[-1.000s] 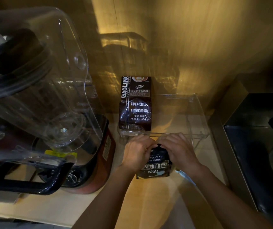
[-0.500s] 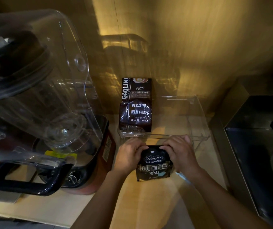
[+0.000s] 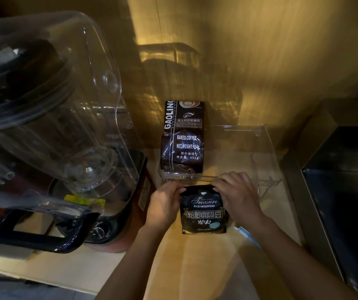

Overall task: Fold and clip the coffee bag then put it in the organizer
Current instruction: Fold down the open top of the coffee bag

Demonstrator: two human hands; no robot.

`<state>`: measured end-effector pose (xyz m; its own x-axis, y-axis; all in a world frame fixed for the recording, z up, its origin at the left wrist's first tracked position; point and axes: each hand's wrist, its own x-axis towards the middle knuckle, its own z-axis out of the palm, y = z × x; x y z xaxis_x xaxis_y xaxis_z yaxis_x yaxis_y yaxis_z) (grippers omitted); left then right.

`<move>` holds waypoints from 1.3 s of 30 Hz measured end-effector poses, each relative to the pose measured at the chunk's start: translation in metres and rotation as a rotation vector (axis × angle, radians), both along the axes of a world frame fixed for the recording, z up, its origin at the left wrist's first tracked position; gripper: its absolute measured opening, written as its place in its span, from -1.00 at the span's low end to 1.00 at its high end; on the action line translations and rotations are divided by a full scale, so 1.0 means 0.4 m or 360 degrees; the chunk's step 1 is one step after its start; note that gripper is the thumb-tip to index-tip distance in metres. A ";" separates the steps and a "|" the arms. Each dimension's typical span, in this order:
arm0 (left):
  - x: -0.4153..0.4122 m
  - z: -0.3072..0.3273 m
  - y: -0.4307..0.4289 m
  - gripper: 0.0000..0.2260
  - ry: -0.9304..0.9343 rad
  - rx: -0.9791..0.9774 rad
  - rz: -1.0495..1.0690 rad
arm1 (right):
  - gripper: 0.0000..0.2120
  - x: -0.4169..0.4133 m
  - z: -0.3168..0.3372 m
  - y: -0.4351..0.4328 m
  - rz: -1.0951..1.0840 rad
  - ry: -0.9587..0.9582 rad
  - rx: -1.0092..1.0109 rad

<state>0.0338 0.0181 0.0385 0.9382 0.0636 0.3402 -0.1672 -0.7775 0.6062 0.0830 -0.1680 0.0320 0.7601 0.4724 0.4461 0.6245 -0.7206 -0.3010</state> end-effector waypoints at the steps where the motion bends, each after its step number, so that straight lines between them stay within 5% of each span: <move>1: -0.001 0.000 0.002 -0.92 0.0004 0.0003 -0.0017 | -0.86 -0.001 0.002 0.010 0.0027 -0.0039 -0.0044; 5: -0.010 0.001 0.006 -0.91 -0.0006 -0.0020 -0.0052 | -0.72 -0.014 0.003 0.073 0.0179 -0.0100 -0.0054; 10: -0.016 -0.004 0.013 -0.91 -0.0014 -0.0074 -0.0016 | -0.95 -0.028 0.016 0.143 0.0311 -0.0099 0.0058; 23: -0.036 -0.009 0.018 -0.88 0.0001 -0.0159 -0.0030 | -0.90 -0.023 0.007 0.043 0.0154 0.0011 -0.0017; 34: -0.025 -0.012 0.020 -0.88 -0.0012 -0.0148 0.0028 | -0.91 -0.023 -0.014 -0.062 -0.0283 0.0354 0.0415; 39: -0.014 0.008 0.014 -0.93 -0.0045 0.0164 -0.0053 | -0.92 -0.015 0.000 -0.098 -0.0209 0.0333 0.0516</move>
